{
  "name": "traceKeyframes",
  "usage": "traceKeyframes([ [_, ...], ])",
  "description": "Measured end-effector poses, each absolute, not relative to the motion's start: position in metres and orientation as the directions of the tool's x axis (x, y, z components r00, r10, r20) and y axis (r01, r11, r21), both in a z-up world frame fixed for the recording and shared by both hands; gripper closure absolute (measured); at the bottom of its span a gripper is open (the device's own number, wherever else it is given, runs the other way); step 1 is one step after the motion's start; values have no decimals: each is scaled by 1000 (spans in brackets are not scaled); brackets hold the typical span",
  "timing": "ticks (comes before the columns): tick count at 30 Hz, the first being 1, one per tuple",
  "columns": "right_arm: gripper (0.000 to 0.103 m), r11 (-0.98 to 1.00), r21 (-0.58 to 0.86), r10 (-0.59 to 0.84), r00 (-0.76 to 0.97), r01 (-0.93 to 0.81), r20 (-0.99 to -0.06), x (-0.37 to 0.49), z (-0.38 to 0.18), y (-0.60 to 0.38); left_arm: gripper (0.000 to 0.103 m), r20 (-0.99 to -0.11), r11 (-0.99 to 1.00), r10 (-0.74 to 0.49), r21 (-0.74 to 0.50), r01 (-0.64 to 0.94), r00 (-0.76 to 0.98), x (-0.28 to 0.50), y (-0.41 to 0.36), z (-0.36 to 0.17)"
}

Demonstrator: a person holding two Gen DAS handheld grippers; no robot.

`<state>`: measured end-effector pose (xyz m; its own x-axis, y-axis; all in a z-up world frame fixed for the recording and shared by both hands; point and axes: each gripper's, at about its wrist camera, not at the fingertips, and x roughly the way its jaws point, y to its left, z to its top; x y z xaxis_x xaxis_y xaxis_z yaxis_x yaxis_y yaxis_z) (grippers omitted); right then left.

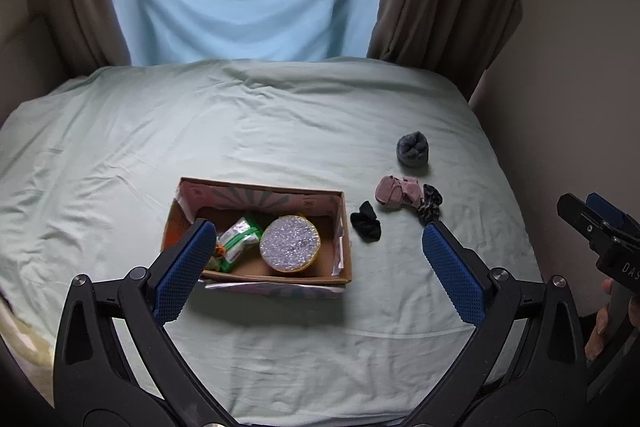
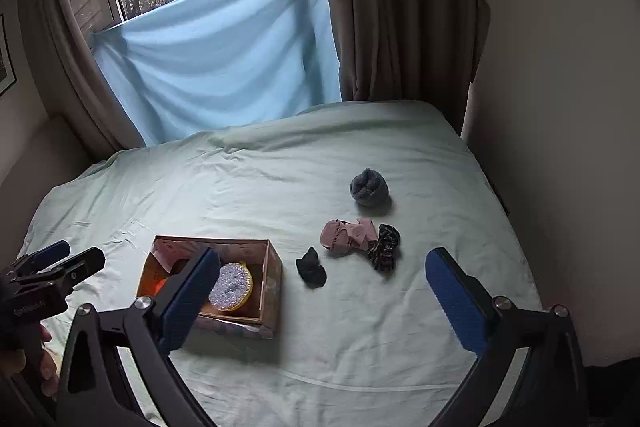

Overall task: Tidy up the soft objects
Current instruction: 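Withdraw both tools from the box toward the socks and scrunchies, then grasp the black sock with the left tool while the right tool grasps the black scrunchie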

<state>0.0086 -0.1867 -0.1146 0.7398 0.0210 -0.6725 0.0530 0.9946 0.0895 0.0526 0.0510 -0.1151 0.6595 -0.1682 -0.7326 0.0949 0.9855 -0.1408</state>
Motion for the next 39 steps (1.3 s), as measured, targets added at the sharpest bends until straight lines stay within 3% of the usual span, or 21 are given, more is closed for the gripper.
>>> traceKeyframes([
  [13, 0, 979, -36, 121, 710, -202, -693, 86, -190, -256, 0, -744, 988, -49, -133, -75, 667, 102, -58, -182],
  [27, 0, 888, -75, 254, 622, -453, -741, 180, -331, -304, 2, -794, 992, 17, -61, -107, 608, 181, -160, -346],
  [33, 0, 833, -96, 286, 573, -545, -768, 211, -388, -306, 10, -836, 993, 42, -24, -112, 547, 214, -169, -420],
  [39, 0, 780, -101, 306, 518, -618, -799, 236, -431, -304, 11, -862, 992, 69, 5, -129, 502, 236, -174, -467],
])
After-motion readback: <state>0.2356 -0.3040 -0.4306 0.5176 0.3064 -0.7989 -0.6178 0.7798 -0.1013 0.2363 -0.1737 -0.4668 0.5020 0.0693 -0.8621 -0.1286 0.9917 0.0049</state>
